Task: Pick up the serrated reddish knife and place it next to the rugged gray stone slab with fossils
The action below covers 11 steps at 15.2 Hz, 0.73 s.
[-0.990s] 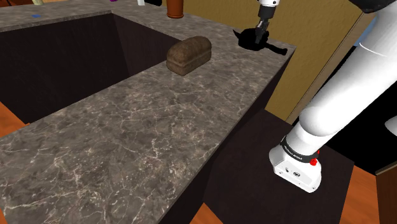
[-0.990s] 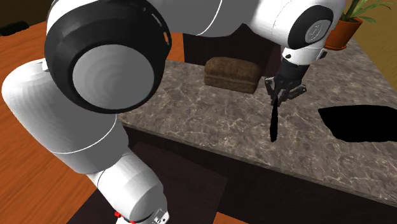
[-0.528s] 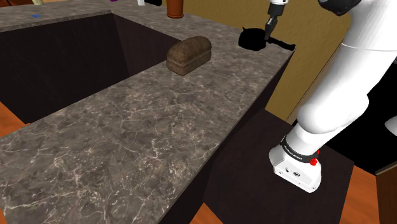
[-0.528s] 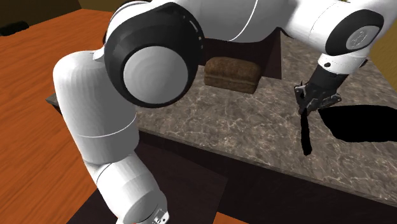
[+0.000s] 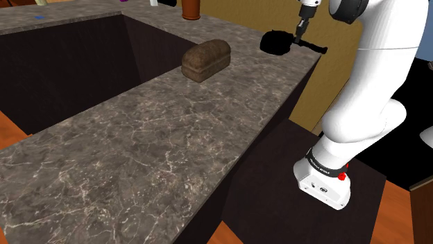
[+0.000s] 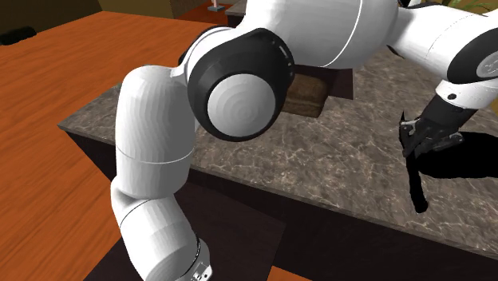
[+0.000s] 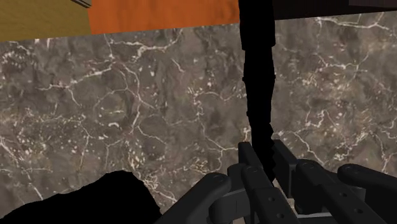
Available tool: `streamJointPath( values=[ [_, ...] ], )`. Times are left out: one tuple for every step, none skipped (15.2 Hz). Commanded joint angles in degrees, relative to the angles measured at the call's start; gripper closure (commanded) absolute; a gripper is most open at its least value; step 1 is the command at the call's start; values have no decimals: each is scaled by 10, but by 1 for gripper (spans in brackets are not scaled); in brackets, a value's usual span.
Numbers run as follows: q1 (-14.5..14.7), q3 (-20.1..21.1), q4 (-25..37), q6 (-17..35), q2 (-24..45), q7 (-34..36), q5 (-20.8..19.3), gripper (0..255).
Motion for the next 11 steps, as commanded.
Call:
streamJointPath(
  values=[
    [0,0,-12,15,2,-3,1,255],
    [0,1,-20,22,3,-3,2,255],
    [1,1,-26,30,4,-3,2,255],
    [1,1,-33,37,4,-3,3,255],
    [1,2,-40,44,5,-4,3,255],
    [2,2,-46,51,6,-4,4,255],
    [2,3,-52,58,8,-5,5,255],
    [2,3,-58,66,9,-5,5,255],
    [2,4,-64,73,10,-6,6,255],
    [3,4,-69,80,12,-6,7,255],
    [3,5,-74,86,14,-7,8,255]
  ],
)
